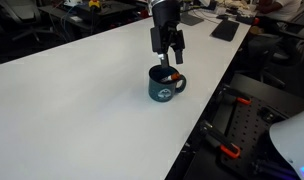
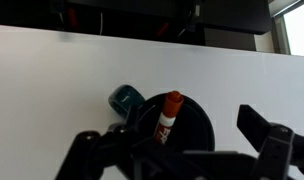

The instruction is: Remove the marker from the mug.

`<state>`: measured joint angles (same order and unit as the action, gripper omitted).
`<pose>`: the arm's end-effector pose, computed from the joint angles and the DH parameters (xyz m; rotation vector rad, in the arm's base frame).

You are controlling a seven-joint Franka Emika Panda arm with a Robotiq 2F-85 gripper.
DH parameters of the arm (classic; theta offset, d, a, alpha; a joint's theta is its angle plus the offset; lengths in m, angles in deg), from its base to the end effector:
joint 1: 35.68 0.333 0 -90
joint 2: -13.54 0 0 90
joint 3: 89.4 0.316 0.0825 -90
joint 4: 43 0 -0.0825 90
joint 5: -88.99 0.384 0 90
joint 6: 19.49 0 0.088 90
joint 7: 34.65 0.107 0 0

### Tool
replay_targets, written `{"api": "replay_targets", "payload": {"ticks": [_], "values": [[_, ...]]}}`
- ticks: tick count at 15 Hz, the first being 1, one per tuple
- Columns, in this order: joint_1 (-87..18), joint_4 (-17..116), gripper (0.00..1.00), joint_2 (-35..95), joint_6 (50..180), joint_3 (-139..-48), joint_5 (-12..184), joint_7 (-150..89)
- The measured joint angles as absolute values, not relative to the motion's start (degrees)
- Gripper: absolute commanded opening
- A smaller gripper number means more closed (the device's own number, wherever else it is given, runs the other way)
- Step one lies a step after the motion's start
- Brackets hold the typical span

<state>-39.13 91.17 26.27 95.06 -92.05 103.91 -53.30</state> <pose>0.4468 -0.0328 0.2100 -2.7475 -0.0549 0.7161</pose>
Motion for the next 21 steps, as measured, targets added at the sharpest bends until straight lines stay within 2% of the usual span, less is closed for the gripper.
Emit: {"api": "replay_targets", "payload": {"ticks": [18,19,21], "values": [[-39.84,90.96,1.00,29.46,95.06,-92.02,103.94,-53.35],[-39.95,90.96,0.80,29.71,95.06,-92.02,103.94,-53.35],[-40.20,90.96,0.66,30.10,95.06,-92.02,103.96,-53.36]]}}
